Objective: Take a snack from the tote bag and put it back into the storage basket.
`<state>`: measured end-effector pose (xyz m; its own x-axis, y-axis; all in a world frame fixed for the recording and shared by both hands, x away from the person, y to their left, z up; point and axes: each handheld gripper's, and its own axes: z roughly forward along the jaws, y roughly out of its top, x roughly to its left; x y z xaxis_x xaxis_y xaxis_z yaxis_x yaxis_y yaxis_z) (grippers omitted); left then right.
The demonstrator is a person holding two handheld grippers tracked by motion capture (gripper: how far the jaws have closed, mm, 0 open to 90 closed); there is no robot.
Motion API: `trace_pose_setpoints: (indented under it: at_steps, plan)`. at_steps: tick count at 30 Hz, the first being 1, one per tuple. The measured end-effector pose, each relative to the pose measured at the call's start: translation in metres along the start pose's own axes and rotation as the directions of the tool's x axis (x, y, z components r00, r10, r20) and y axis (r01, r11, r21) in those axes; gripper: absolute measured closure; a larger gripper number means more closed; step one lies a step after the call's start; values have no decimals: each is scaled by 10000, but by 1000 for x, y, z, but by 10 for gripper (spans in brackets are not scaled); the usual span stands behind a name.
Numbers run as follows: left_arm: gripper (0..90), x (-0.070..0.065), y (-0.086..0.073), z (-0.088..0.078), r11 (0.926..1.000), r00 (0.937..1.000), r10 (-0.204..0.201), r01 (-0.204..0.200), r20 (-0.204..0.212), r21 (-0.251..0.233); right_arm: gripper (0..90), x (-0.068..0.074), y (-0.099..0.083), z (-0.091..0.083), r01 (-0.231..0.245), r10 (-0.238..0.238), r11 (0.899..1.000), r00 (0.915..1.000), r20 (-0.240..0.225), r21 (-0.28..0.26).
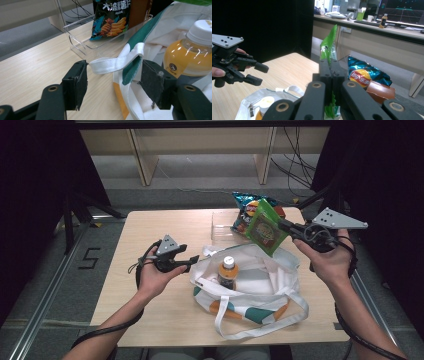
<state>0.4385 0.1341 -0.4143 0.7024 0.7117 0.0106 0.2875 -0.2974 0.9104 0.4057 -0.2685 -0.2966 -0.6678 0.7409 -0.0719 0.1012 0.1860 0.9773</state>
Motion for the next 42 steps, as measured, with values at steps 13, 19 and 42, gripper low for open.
trace_pose_setpoints:
  at_steps: [13, 19, 42]
  plan:
    - [375, 0, 0, 0, 10000, 10000, -3, 3, 0, -9, 900, -2, 1, 2, -258, 265, 9989, 9995, 179, -384]
    - [375, 0, 0, 0, 10000, 10000, 6, -6, 1, -8, 900, -2, 1, 6, -236, 242, 9984, 9996, 110, -513]
    - [375, 0, 1, 0, 10000, 10000, -17, 17, -47, -3, 900, -12, 5, 23, 44, 1, 9957, 9988, 483, -925]
